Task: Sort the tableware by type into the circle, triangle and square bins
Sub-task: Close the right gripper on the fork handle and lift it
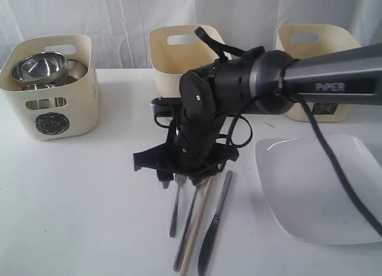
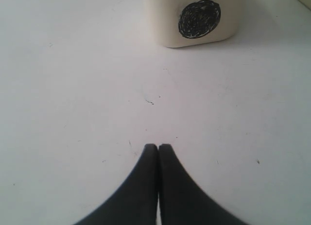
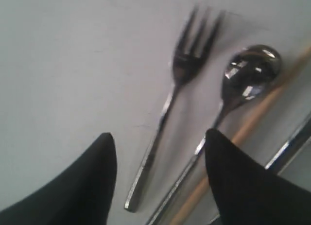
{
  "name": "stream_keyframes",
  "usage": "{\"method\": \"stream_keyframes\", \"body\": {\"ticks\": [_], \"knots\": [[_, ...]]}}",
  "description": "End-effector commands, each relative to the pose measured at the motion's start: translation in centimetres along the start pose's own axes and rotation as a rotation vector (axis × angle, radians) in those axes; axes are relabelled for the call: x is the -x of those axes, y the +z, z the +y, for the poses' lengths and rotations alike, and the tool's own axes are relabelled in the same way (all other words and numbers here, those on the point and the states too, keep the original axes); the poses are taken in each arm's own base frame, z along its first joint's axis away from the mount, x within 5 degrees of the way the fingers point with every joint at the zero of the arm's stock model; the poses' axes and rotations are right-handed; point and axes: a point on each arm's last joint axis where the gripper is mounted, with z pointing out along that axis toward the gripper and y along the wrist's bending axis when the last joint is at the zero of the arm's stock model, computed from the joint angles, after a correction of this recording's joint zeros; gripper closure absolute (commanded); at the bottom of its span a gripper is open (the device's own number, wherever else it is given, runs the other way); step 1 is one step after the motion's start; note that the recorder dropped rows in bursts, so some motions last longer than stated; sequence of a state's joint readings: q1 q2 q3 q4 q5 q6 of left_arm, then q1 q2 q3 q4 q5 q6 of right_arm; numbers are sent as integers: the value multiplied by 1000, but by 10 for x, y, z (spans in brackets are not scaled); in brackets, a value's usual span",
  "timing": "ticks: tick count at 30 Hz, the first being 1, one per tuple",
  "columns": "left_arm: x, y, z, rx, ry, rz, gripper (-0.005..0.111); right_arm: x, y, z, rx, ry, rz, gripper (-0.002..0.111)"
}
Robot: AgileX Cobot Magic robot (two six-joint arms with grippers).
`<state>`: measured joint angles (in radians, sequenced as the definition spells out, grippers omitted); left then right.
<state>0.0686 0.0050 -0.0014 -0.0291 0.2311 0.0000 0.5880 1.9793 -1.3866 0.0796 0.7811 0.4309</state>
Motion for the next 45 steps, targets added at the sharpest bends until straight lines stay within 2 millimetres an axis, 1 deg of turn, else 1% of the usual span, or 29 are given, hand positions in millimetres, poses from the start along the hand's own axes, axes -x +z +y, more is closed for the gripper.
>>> {"method": "stream_keyframes", "body": {"ticks": [1,4,7,14,19,22,26,28,32,34,35,38,41,45], "knots": [[0,0,0,-1,-1,-2,106,8,9,-2,-58,-3,77,60],[0,0,0,-1,-1,-2,106,14,10,1,-38,2,33,60],[0,0,0,-1,-1,-2,106,16,13,2,-30,9,18,60],[0,0,0,-1,-1,-2,106,11,37,2,-16,54,82,60],[0,0,0,-1,-1,-2,106,9,47,2,-28,51,103,61],[0,0,0,-1,-1,-2,106,7,53,0,-36,52,116,70],[0,0,0,-1,-1,-2,106,4,67,-2,-54,54,150,84],[0,0,0,-1,-1,-2,106,2,75,-4,-64,54,166,93],[0,0,0,-1,-1,-2,106,2,77,-4,-65,51,163,105],[0,0,0,-1,-1,-2,106,3,75,-3,-53,15,161,108],[0,0,0,-1,-1,-2,106,2,75,-2,-46,1,170,108],[0,0,0,-1,-1,-2,106,9,65,9,39,-58,159,108],[0,0,0,-1,-1,-2,106,23,39,28,188,-133,83,108],[0,0,0,-1,-1,-2,106,36,7,35,271,-200,12,108]]}}
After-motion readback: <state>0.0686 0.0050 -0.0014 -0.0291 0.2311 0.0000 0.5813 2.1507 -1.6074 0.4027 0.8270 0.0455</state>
